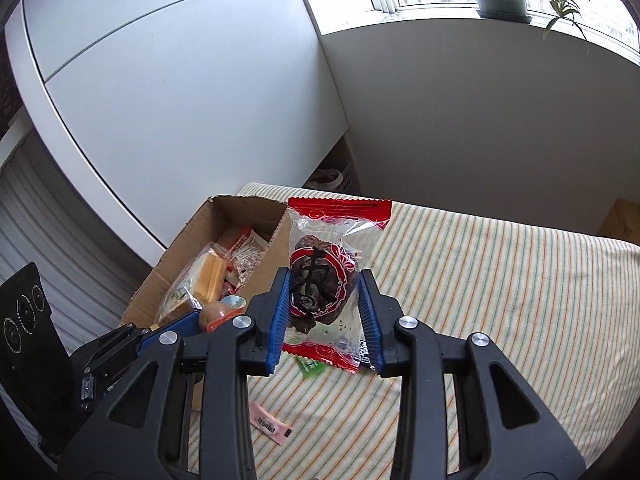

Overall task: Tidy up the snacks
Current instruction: 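Carry both chocolates into the box and open both tools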

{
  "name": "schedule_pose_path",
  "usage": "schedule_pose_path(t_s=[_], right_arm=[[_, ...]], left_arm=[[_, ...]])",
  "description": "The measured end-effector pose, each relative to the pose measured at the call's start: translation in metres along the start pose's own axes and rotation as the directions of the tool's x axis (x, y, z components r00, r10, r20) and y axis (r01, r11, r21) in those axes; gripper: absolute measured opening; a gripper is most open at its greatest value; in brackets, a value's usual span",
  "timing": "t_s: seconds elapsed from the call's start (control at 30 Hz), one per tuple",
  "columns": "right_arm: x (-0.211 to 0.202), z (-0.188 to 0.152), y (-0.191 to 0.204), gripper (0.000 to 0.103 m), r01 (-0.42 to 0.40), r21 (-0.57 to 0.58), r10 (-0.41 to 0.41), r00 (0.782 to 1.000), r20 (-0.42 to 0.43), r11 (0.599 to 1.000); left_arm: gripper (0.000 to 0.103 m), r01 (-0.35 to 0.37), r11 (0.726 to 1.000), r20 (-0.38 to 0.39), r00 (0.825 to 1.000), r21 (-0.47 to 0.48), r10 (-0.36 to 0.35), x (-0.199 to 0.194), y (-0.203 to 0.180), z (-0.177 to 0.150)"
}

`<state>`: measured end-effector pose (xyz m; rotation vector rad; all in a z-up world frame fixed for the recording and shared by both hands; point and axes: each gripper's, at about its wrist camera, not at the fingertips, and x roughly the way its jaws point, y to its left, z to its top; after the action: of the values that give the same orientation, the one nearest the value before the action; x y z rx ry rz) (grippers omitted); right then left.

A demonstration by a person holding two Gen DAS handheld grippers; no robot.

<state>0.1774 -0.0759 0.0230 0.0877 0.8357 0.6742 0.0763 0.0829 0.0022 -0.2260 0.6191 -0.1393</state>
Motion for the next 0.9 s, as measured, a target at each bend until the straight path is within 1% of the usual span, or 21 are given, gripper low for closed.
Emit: schedule_pose_path(t_s=[0.23,0.47,0.67,0.7,0.73,0.77,0.8,0.83,0.87,0.9], right_arm=[[0.022,0.005,0.035,0.034,-0.047,-0.040,0.046,0.999,-0.020,0.998],[0.055,0.006,0.068,0.034,-0.085,-0.067,0.081,0.995,-0.054,0.994],[0.077,0.005,0.092,0.034,-0.101,-0.100,0.092,0.992,-0.088,0.990],[0.081,0.004,0.096,0.034,-0.102,-0.105,0.092,0.991,-0.092,0.989],[0.084,0.004,0.099,0.035,-0.105,-0.113,0.095,0.991,-0.098,0.988],[0.088,0.004,0.102,0.035,-0.105,-0.119,0.093,0.990,-0.103,0.987],[0.089,0.003,0.103,0.037,-0.103,-0.125,0.090,0.990,-0.104,0.987],[0.092,0.003,0.106,0.045,-0.096,-0.128,0.083,0.991,-0.106,0.987],[0.093,0.003,0.108,0.051,-0.091,-0.130,0.078,0.992,-0.103,0.987],[0.093,0.003,0.108,0.061,-0.088,-0.130,0.076,0.993,-0.095,0.988]], left_arm=[[0.029,-0.020,1.000,-0.005,1.000,-0.019,0.020,-0.010,0.025,-0.011],[0.029,-0.066,0.997,-0.006,0.998,-0.028,0.066,-0.022,0.051,-0.021],[0.029,-0.112,0.993,-0.003,0.994,-0.041,0.112,-0.028,0.071,-0.026],[0.029,-0.110,0.993,-0.004,0.994,-0.044,0.110,-0.028,0.074,-0.026],[0.033,-0.109,0.993,-0.005,0.994,-0.051,0.109,-0.029,0.076,-0.026],[0.033,-0.112,0.992,-0.003,0.994,-0.056,0.112,-0.029,0.077,-0.026],[0.034,-0.119,0.992,-0.002,0.993,-0.051,0.119,-0.029,0.078,-0.026],[0.037,-0.129,0.991,0.000,0.992,-0.046,0.129,-0.030,0.077,-0.026],[0.040,-0.134,0.990,0.002,0.991,-0.045,0.134,-0.029,0.077,-0.025],[0.050,-0.137,0.990,0.002,0.991,-0.045,0.137,-0.030,0.077,-0.025]])
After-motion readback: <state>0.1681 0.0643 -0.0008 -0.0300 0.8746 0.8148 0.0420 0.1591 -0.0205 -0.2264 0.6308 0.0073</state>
